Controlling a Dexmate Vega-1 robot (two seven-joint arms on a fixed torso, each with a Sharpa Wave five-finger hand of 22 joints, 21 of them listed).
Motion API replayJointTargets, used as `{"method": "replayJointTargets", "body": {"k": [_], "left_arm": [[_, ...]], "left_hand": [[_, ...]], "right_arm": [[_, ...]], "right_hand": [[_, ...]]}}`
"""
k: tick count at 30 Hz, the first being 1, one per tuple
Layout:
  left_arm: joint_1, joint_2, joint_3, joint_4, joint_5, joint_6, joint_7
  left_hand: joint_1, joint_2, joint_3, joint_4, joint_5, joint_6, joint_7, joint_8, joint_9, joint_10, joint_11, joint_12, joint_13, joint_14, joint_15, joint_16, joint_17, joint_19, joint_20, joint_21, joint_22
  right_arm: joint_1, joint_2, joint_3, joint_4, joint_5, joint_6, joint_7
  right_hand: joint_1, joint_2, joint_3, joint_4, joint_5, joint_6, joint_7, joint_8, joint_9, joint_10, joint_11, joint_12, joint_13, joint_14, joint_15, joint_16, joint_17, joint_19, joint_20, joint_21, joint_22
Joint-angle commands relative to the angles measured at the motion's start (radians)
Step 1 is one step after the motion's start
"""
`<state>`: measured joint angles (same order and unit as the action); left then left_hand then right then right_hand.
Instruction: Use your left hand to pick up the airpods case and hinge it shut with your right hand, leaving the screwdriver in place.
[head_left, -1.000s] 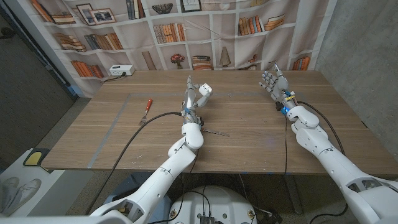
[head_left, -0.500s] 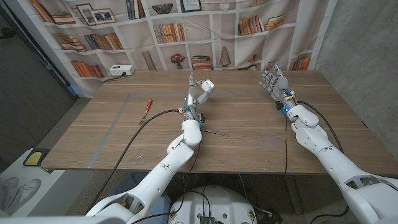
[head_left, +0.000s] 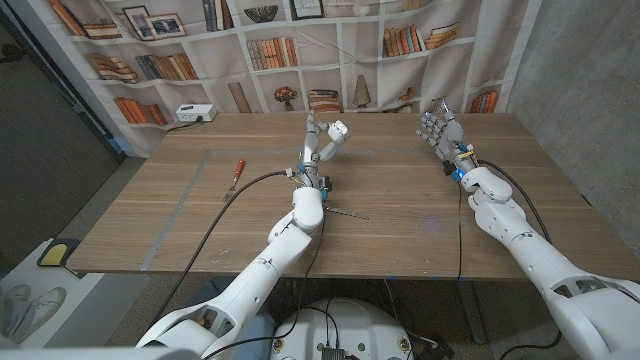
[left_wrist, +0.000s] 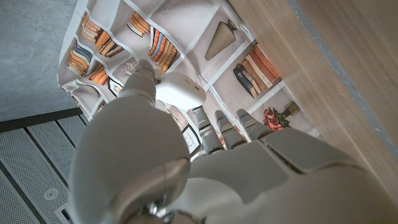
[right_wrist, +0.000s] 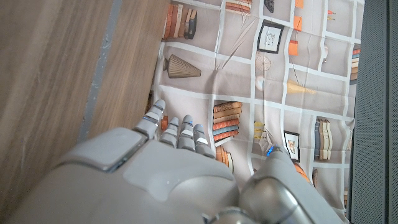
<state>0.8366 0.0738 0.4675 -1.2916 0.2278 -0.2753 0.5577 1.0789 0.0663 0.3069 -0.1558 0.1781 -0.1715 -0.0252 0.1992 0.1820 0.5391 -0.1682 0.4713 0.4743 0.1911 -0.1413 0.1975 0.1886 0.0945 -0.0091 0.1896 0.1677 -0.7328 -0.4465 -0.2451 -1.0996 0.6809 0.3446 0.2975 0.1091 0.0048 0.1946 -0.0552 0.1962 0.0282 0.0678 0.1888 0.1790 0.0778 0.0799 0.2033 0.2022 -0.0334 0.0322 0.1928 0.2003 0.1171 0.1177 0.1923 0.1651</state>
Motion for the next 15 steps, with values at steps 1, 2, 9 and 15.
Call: {"method": "replayJointTargets", "body": {"k": [1, 2, 9, 15], "left_arm": [[-0.022, -0.01, -0.009, 0.016, -0.06, -0.062, -0.059], [-0.025, -0.009, -0.009, 0.018, -0.065, -0.065, -0.068], [-0.036, -0.012, -0.016, 0.034, -0.109, -0.092, -0.121], [-0.039, -0.013, -0.023, 0.036, -0.13, -0.103, -0.147]], "left_hand": [[0.019, 0.025, 0.004, 0.0, 0.004, -0.039, -0.004, 0.003, 0.002, 0.05, -0.052, 0.016, 0.01, 0.008, -0.008, 0.004, 0.002, 0.008, -0.002, 0.0, 0.002], [0.02, 0.025, 0.003, 0.0, 0.003, -0.039, -0.002, 0.003, 0.002, 0.05, -0.052, 0.016, 0.01, 0.007, -0.007, 0.003, 0.002, 0.008, -0.001, 0.0, 0.002], [0.022, 0.027, 0.002, 0.0, 0.003, -0.035, -0.002, 0.004, 0.002, 0.052, -0.052, 0.016, 0.012, 0.009, -0.007, 0.005, 0.002, 0.011, -0.001, 0.001, 0.002], [0.024, 0.028, 0.001, 0.0, 0.003, -0.032, -0.003, 0.004, 0.002, 0.052, -0.052, 0.016, 0.013, 0.014, -0.007, 0.006, 0.002, 0.015, 0.0, 0.002, 0.003]], "right_arm": [[0.005, 0.0, 0.006, 0.01, 0.003, 0.004, 0.001], [0.004, -0.001, 0.006, 0.005, 0.001, 0.005, -0.004], [-0.001, -0.01, 0.0, -0.012, -0.017, 0.001, -0.022], [-0.009, -0.007, 0.002, -0.023, -0.01, -0.008, -0.033]], "right_hand": [[-0.001, 0.01, 0.002, -0.006, -0.004, 0.0, -0.003, 0.003, 0.004, -0.001, 0.001, 0.002, 0.001, -0.006, -0.005, 0.01, -0.001, 0.002, 0.003, -0.002, 0.005], [-0.001, 0.01, 0.002, -0.006, -0.004, 0.0, -0.003, 0.003, 0.004, -0.001, 0.001, 0.002, 0.001, -0.006, -0.005, 0.01, -0.001, 0.002, 0.002, -0.002, 0.005], [-0.001, 0.01, 0.003, -0.008, -0.004, 0.002, -0.004, 0.004, 0.004, 0.001, 0.001, 0.003, 0.001, -0.005, -0.004, 0.01, -0.001, 0.0, 0.005, -0.003, 0.005], [0.002, 0.01, 0.003, -0.01, -0.004, 0.0, -0.008, 0.003, 0.005, 0.001, 0.003, 0.003, 0.002, -0.006, -0.003, 0.009, -0.001, -0.002, 0.007, -0.003, 0.005]]}}
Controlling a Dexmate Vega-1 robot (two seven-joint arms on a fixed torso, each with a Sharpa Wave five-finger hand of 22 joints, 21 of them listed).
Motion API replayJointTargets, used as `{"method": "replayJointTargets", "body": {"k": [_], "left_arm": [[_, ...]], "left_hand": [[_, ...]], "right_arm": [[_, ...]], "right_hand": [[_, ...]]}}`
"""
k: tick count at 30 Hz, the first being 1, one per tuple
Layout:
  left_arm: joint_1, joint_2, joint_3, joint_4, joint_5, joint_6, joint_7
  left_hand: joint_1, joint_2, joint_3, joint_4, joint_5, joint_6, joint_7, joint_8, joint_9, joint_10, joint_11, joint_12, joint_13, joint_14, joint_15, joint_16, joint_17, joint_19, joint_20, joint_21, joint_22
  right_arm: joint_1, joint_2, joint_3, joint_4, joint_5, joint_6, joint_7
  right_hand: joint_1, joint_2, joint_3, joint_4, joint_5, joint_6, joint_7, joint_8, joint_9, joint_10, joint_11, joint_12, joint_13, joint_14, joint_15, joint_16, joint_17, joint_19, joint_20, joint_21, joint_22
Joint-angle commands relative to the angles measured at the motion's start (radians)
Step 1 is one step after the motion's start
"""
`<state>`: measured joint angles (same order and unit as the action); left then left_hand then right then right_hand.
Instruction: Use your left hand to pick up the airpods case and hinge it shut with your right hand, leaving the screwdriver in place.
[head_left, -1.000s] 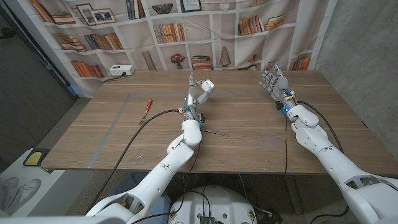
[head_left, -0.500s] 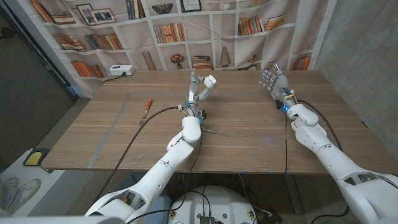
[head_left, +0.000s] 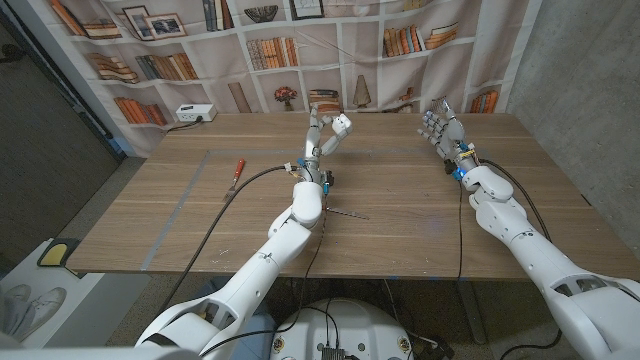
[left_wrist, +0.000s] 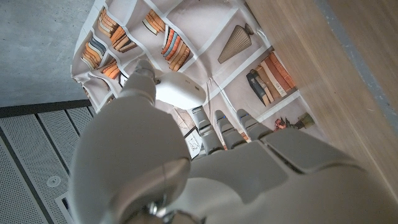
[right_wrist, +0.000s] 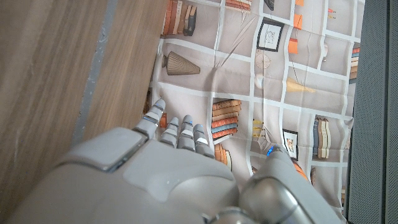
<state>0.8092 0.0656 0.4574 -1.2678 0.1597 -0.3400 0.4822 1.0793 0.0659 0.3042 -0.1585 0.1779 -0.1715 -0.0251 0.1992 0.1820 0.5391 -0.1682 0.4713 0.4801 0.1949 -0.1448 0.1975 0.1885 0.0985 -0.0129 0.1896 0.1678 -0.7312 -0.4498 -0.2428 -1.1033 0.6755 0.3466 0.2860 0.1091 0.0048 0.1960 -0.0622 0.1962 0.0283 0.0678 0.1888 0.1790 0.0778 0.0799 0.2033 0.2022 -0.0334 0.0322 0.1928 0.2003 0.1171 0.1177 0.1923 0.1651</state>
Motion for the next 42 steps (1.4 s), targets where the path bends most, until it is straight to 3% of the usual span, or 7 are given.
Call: {"method": "replayJointTargets", "body": {"k": [1, 12, 14, 15, 21, 35, 42], "left_arm": [[-0.013, -0.006, -0.014, 0.016, -0.069, -0.042, -0.078], [-0.021, -0.018, -0.019, 0.042, -0.073, -0.064, -0.081], [-0.017, -0.021, -0.023, 0.036, -0.086, -0.051, -0.092], [-0.016, -0.024, -0.023, 0.039, -0.081, -0.052, -0.084], [-0.016, -0.021, -0.025, 0.035, -0.08, -0.045, -0.093], [-0.026, -0.038, -0.033, 0.068, -0.111, -0.065, -0.119], [-0.024, -0.048, -0.046, 0.074, -0.158, -0.063, -0.162]], "left_hand": [[0.024, 0.029, 0.004, 0.002, 0.003, -0.032, -0.002, 0.004, 0.002, 0.052, -0.052, 0.016, 0.008, 0.01, -0.003, 0.006, 0.002, 0.011, 0.005, 0.002, 0.002], [0.037, 0.044, 0.002, 0.001, 0.004, -0.023, -0.007, 0.004, 0.002, 0.046, -0.052, 0.008, 0.013, 0.082, 0.03, 0.032, 0.005, 0.064, 0.048, 0.016, 0.006], [0.045, 0.049, 0.003, 0.0, 0.004, -0.021, -0.01, 0.002, 0.002, 0.043, -0.053, 0.004, 0.015, 0.119, 0.047, 0.044, 0.007, 0.08, 0.08, 0.02, 0.007], [0.051, 0.052, 0.002, -0.001, 0.004, -0.017, -0.014, 0.001, 0.001, 0.042, -0.053, -0.001, 0.017, 0.145, 0.054, 0.05, 0.008, 0.105, 0.131, 0.027, 0.01], [0.061, 0.053, 0.003, -0.002, 0.004, -0.01, -0.027, 0.0, 0.001, 0.041, -0.053, -0.008, 0.022, 0.278, 0.017, 0.088, 0.007, 0.139, 0.171, 0.034, 0.014], [0.082, 0.07, 0.016, -0.005, 0.005, 0.013, -0.043, 0.001, 0.002, 0.072, -0.053, -0.003, 0.03, 0.475, -0.068, 0.15, 0.018, 0.148, 0.175, 0.029, 0.015], [0.097, 0.074, 0.022, -0.007, 0.006, 0.015, -0.042, -0.002, 0.002, 0.075, -0.051, -0.007, 0.033, 0.553, -0.077, 0.176, 0.027, 0.223, 0.188, 0.057, 0.019]], "right_arm": [[-0.011, -0.004, -0.001, -0.02, -0.007, -0.007, -0.021], [-0.009, -0.004, -0.003, -0.018, -0.016, 0.001, -0.026], [-0.007, -0.001, -0.003, -0.015, -0.013, -0.003, -0.026], [-0.006, -0.001, -0.004, -0.014, -0.013, -0.004, -0.027], [0.0, 0.003, -0.004, -0.002, -0.013, 0.004, -0.02], [-0.001, 0.0, -0.006, -0.006, -0.013, -0.006, -0.023], [-0.001, 0.002, -0.01, -0.006, -0.018, -0.006, -0.028]], "right_hand": [[0.002, 0.01, 0.002, -0.003, -0.004, 0.0, -0.008, 0.003, 0.005, 0.001, 0.003, 0.003, 0.002, -0.006, -0.003, 0.009, -0.001, -0.002, 0.008, -0.004, 0.005], [0.005, 0.01, 0.003, -0.006, -0.004, -0.001, -0.01, 0.003, 0.005, 0.0, 0.002, 0.003, 0.002, -0.007, -0.005, 0.009, -0.002, -0.002, 0.01, -0.004, 0.005], [0.005, 0.01, 0.003, -0.007, -0.004, -0.001, -0.01, 0.003, 0.005, 0.0, 0.002, 0.003, 0.002, -0.006, -0.005, 0.009, -0.002, -0.002, 0.01, -0.004, 0.005], [0.006, 0.01, 0.003, -0.007, -0.004, -0.001, -0.01, 0.003, 0.005, -0.001, 0.001, 0.002, 0.002, -0.006, -0.005, 0.009, -0.002, -0.002, 0.01, -0.004, 0.005], [0.006, 0.01, 0.003, -0.009, -0.004, -0.003, -0.013, 0.003, 0.005, -0.005, -0.003, 0.001, 0.002, -0.006, -0.003, 0.009, -0.002, -0.002, 0.01, -0.004, 0.005], [0.007, 0.009, 0.003, -0.011, -0.004, -0.003, -0.017, 0.003, 0.005, -0.007, -0.014, 0.0, 0.001, -0.006, 0.017, 0.009, -0.002, -0.003, 0.014, -0.004, 0.005], [0.005, 0.009, 0.002, -0.012, -0.004, -0.004, -0.019, 0.002, 0.005, -0.008, -0.017, 0.0, 0.001, -0.008, 0.019, 0.009, -0.001, -0.003, 0.029, -0.004, 0.005]]}}
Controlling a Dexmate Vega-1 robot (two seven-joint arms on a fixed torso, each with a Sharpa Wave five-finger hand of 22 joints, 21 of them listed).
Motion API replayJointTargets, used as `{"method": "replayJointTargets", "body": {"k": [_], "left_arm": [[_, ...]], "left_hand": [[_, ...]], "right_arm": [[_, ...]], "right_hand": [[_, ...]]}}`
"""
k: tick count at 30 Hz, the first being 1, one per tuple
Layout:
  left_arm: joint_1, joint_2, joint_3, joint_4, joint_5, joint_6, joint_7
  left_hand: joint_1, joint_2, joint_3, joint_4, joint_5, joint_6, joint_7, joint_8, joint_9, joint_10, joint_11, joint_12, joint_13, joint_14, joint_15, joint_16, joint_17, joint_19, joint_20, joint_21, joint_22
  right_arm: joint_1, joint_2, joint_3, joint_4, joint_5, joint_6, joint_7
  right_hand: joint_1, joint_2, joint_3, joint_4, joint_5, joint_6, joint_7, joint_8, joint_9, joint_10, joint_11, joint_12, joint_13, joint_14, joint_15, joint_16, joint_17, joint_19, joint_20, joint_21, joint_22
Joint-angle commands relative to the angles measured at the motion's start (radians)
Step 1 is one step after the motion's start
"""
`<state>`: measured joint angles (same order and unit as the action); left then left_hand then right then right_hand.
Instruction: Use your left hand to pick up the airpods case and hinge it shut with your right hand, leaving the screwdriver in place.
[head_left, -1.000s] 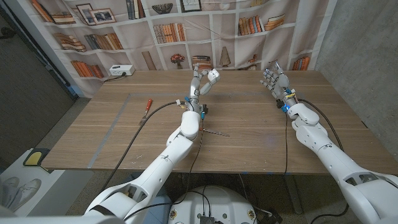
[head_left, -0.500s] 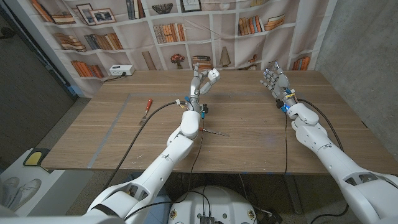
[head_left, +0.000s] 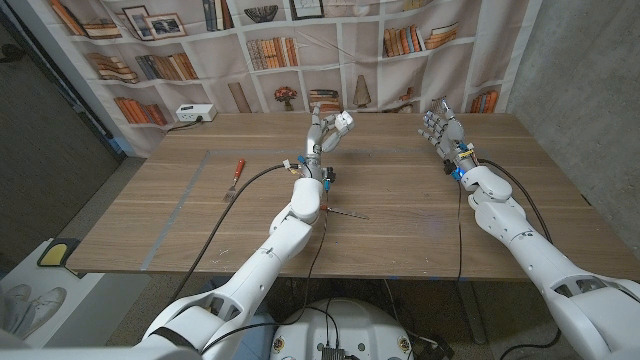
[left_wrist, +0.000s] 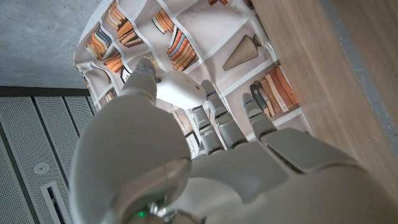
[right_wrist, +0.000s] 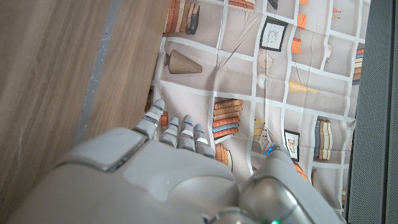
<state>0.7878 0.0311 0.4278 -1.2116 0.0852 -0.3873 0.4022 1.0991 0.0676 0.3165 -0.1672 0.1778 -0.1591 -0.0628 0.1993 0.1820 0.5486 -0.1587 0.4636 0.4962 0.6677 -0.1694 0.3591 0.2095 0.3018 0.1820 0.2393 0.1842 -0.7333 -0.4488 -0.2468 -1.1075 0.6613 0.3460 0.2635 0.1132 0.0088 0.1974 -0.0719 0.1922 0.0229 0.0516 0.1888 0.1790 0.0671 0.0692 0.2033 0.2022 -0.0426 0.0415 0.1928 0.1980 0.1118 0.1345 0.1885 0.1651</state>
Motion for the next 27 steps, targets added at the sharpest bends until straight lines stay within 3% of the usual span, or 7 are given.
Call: {"method": "replayJointTargets", "body": {"k": [1, 8, 11, 13, 16, 25, 27], "left_arm": [[-0.001, -0.02, -0.018, 0.021, -0.076, -0.02, -0.066], [0.001, -0.022, -0.022, 0.02, -0.077, -0.031, -0.073], [0.001, -0.021, -0.024, 0.028, -0.098, -0.05, -0.101], [0.0, -0.018, -0.025, 0.03, -0.104, -0.053, -0.114], [0.009, -0.017, -0.025, 0.011, -0.085, -0.035, -0.093], [0.011, -0.027, -0.035, 0.02, -0.134, -0.045, -0.139], [0.009, -0.03, -0.038, 0.028, -0.146, -0.051, -0.152]], "left_hand": [[0.082, 0.07, 0.01, -0.001, 0.006, 0.003, -0.003, -0.002, 0.002, 0.067, -0.061, 0.001, 0.017, 0.089, -0.057, 0.018, 0.008, 0.021, -0.011, 0.007, 0.003], [0.099, 0.068, 0.011, -0.005, 0.006, 0.006, -0.004, -0.002, 0.002, 0.073, -0.06, 0.001, 0.019, 0.123, -0.061, 0.032, 0.015, 0.015, -0.036, 0.003, 0.003], [0.105, 0.067, 0.011, -0.003, 0.006, 0.009, -0.002, -0.002, 0.002, 0.076, -0.058, 0.001, 0.02, 0.13, -0.058, 0.031, 0.014, 0.051, -0.028, 0.016, 0.005], [0.099, 0.062, 0.013, 0.005, 0.005, 0.006, 0.001, -0.004, 0.002, 0.079, -0.06, -0.001, 0.022, 0.091, -0.049, -0.006, -0.001, 0.12, 0.003, 0.043, 0.009], [0.102, 0.066, 0.015, 0.007, 0.005, 0.002, 0.003, -0.006, 0.002, 0.07, -0.058, -0.009, 0.023, 0.088, -0.052, -0.013, 0.005, 0.192, -0.019, 0.074, 0.013], [0.125, 0.07, 0.016, -0.002, 0.006, 0.002, -0.003, -0.006, 0.002, 0.079, -0.058, -0.008, 0.027, 0.152, -0.065, 0.02, 0.026, 0.175, -0.029, 0.068, 0.013], [0.145, 0.067, 0.011, -0.005, 0.006, 0.002, -0.003, -0.005, 0.003, 0.088, -0.055, -0.007, 0.031, 0.18, -0.066, 0.036, 0.038, 0.211, -0.058, 0.083, 0.014]], "right_arm": [[0.0, 0.001, -0.006, -0.006, -0.007, -0.006, -0.012], [0.002, 0.001, -0.007, -0.009, -0.008, -0.007, -0.015], [0.003, 0.002, -0.009, -0.007, -0.009, -0.007, -0.011], [0.002, 0.005, -0.009, -0.007, -0.007, -0.005, -0.011], [0.001, 0.003, -0.01, -0.006, -0.011, 0.001, -0.008], [-0.016, -0.003, -0.006, -0.038, -0.013, -0.005, -0.031], [-0.018, -0.005, -0.007, -0.038, -0.016, 0.001, -0.028]], "right_hand": [[0.001, 0.005, 0.001, -0.003, 0.0, 0.001, -0.004, 0.002, 0.005, 0.003, -0.007, 0.0, 0.001, 0.001, 0.01, 0.009, 0.001, 0.002, 0.013, 0.0, 0.005], [0.001, 0.005, 0.001, -0.003, -0.001, 0.001, -0.004, 0.002, 0.005, 0.003, -0.008, 0.0, 0.001, 0.0, 0.01, 0.009, 0.001, 0.001, 0.012, 0.0, 0.006], [0.0, 0.005, 0.001, -0.003, -0.001, 0.001, -0.004, 0.003, 0.005, 0.003, -0.009, 0.0, 0.001, 0.0, 0.009, 0.009, 0.002, 0.001, 0.012, 0.0, 0.006], [0.0, 0.005, 0.001, -0.003, -0.001, 0.001, -0.004, 0.003, 0.005, 0.002, -0.009, 0.0, 0.001, 0.0, 0.009, 0.009, 0.002, 0.001, 0.012, 0.0, 0.006], [0.0, 0.005, 0.001, -0.004, -0.001, 0.0, -0.004, 0.002, 0.005, 0.002, -0.008, 0.0, 0.001, 0.0, 0.009, 0.009, 0.002, 0.002, 0.013, 0.0, 0.006], [-0.001, 0.005, 0.001, -0.004, -0.001, -0.001, -0.006, 0.002, 0.005, 0.002, -0.009, 0.0, 0.001, -0.001, 0.008, 0.009, 0.002, 0.002, 0.012, 0.0, 0.006], [-0.001, 0.005, 0.001, -0.005, -0.001, -0.001, -0.006, 0.002, 0.005, 0.001, -0.012, -0.001, 0.001, -0.002, 0.006, 0.009, 0.002, 0.003, 0.012, 0.001, 0.006]]}}
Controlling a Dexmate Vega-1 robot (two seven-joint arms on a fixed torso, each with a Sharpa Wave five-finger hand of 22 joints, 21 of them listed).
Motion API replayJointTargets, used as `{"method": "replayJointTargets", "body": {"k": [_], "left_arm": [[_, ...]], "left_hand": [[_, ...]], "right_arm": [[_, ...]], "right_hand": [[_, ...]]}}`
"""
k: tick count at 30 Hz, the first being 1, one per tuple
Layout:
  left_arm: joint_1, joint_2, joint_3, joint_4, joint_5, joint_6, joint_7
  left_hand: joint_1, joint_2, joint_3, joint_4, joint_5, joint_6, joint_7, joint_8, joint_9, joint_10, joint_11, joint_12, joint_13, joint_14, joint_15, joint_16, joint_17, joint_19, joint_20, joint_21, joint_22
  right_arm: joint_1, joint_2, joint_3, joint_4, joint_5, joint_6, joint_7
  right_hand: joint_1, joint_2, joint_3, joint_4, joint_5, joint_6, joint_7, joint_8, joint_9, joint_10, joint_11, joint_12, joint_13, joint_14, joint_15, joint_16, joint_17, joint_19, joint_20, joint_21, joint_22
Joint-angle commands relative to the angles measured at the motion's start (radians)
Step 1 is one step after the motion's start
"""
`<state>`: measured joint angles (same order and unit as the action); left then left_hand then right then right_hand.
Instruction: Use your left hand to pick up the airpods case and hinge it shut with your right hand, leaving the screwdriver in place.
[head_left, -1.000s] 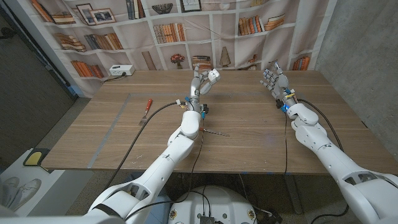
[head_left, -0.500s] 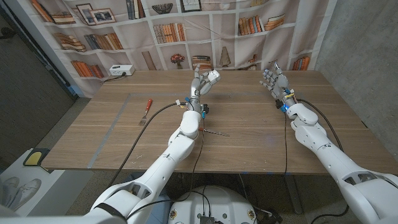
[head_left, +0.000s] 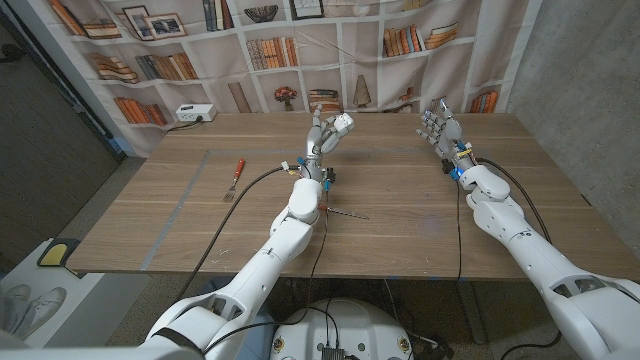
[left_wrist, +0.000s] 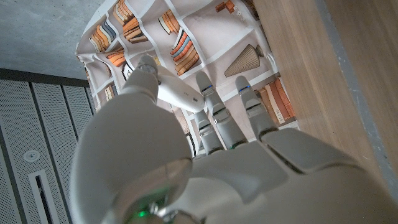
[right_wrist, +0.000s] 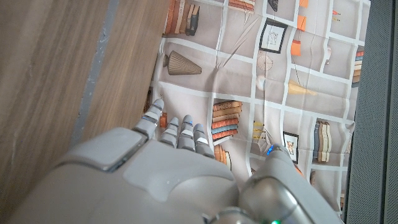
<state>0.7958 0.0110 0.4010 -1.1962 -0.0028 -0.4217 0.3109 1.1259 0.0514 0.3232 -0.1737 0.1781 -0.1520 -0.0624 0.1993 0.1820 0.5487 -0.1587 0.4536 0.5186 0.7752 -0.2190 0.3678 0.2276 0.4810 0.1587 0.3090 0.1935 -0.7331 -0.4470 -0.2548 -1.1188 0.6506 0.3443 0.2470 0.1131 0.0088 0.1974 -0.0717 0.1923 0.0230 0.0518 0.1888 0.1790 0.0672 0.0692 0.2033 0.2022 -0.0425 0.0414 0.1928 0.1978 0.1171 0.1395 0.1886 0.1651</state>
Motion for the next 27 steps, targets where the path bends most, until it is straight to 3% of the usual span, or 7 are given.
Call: {"method": "replayJointTargets", "body": {"k": [1, 3, 6, 7, 10, 14, 27], "left_arm": [[-0.001, -0.012, -0.011, 0.022, -0.061, -0.026, -0.065], [-0.005, -0.014, -0.014, 0.038, -0.079, -0.041, -0.089], [0.003, -0.014, -0.016, 0.019, -0.073, -0.02, -0.083], [-0.004, -0.017, -0.019, 0.039, -0.091, -0.041, -0.104], [-0.001, -0.017, -0.022, 0.033, -0.094, -0.032, -0.109], [0.004, -0.028, -0.032, 0.036, -0.126, -0.031, -0.132], [0.013, -0.092, -0.075, 0.07, -0.268, 0.004, -0.262]], "left_hand": [[0.13, 0.08, 0.0, 0.001, 0.005, -0.005, -0.002, -0.005, 0.003, 0.093, -0.054, 0.005, 0.011, 0.083, -0.018, 0.032, 0.025, 0.065, -0.053, 0.029, 0.007], [0.145, 0.077, -0.01, 0.005, 0.004, -0.006, 0.001, -0.004, 0.003, 0.095, -0.054, 0.004, 0.018, 0.082, -0.016, 0.031, 0.032, 0.125, -0.091, 0.059, 0.011], [0.143, 0.083, -0.013, 0.014, 0.005, -0.007, 0.006, -0.004, 0.003, 0.091, -0.051, 0.002, 0.023, 0.05, -0.013, 0.008, 0.028, 0.2, -0.116, 0.097, 0.015], [0.146, 0.086, -0.015, 0.015, 0.005, -0.007, 0.007, -0.004, 0.003, 0.088, -0.052, 0.0, 0.027, 0.043, -0.014, 0.003, 0.035, 0.24, -0.145, 0.119, 0.018], [0.15, 0.089, -0.015, 0.015, 0.006, -0.009, 0.008, -0.004, 0.003, 0.088, -0.052, 0.0, 0.031, 0.041, -0.015, -0.002, 0.04, 0.284, -0.176, 0.144, 0.019], [0.152, 0.091, -0.014, 0.015, 0.007, -0.009, 0.007, -0.004, 0.003, 0.087, -0.051, -0.001, 0.035, 0.043, -0.017, -0.006, 0.047, 0.316, -0.194, 0.163, 0.019], [0.163, 0.089, -0.023, 0.013, 0.007, 0.008, 0.004, 0.002, 0.003, 0.103, -0.052, 0.006, 0.048, 0.097, -0.021, 0.013, 0.066, 0.316, -0.228, 0.182, 0.019]], "right_arm": [[-0.02, -0.008, 0.0, -0.03, -0.006, 0.001, -0.011], [-0.028, -0.009, 0.003, -0.043, -0.001, -0.01, -0.021], [-0.029, -0.009, 0.002, -0.044, -0.004, -0.004, -0.02], [-0.032, -0.01, 0.002, -0.052, -0.008, -0.009, -0.032], [-0.032, -0.01, 0.001, -0.053, -0.006, -0.01, -0.029], [-0.034, -0.017, -0.004, -0.064, -0.025, -0.007, -0.042], [-0.051, -0.03, -0.001, -0.091, -0.029, -0.017, -0.057]], "right_hand": [[-0.001, 0.006, 0.001, -0.005, -0.001, -0.001, -0.007, 0.002, 0.005, 0.001, -0.012, -0.001, 0.001, -0.002, 0.006, 0.009, 0.002, -0.003, 0.007, 0.001, 0.006], [-0.001, 0.006, 0.001, -0.005, -0.001, -0.001, -0.007, 0.002, 0.005, 0.001, -0.011, -0.001, 0.001, -0.002, 0.006, 0.009, 0.002, -0.003, 0.007, 0.0, 0.006], [-0.001, 0.006, 0.001, -0.006, -0.001, -0.001, -0.007, 0.002, 0.005, 0.0, -0.015, -0.001, 0.001, -0.002, 0.004, 0.009, 0.002, -0.004, 0.008, 0.0, 0.006], [-0.001, 0.006, 0.001, -0.006, -0.001, -0.001, -0.007, 0.002, 0.005, 0.0, -0.015, -0.001, 0.001, -0.002, 0.004, 0.009, 0.002, -0.003, 0.007, 0.0, 0.006], [-0.001, 0.006, 0.001, -0.006, -0.001, -0.002, -0.009, 0.002, 0.005, -0.001, -0.014, -0.001, 0.001, -0.003, 0.004, 0.009, 0.002, -0.003, 0.008, 0.001, 0.006], [-0.001, 0.006, 0.001, -0.006, -0.001, -0.002, -0.011, 0.002, 0.005, 0.0, -0.014, -0.001, 0.001, -0.003, 0.004, 0.009, 0.002, -0.003, 0.008, 0.001, 0.006], [-0.001, 0.007, 0.001, -0.008, -0.001, -0.004, -0.016, 0.002, 0.005, -0.003, -0.019, -0.002, 0.001, -0.007, -0.001, 0.008, 0.002, -0.003, 0.009, 0.0, 0.006]]}}
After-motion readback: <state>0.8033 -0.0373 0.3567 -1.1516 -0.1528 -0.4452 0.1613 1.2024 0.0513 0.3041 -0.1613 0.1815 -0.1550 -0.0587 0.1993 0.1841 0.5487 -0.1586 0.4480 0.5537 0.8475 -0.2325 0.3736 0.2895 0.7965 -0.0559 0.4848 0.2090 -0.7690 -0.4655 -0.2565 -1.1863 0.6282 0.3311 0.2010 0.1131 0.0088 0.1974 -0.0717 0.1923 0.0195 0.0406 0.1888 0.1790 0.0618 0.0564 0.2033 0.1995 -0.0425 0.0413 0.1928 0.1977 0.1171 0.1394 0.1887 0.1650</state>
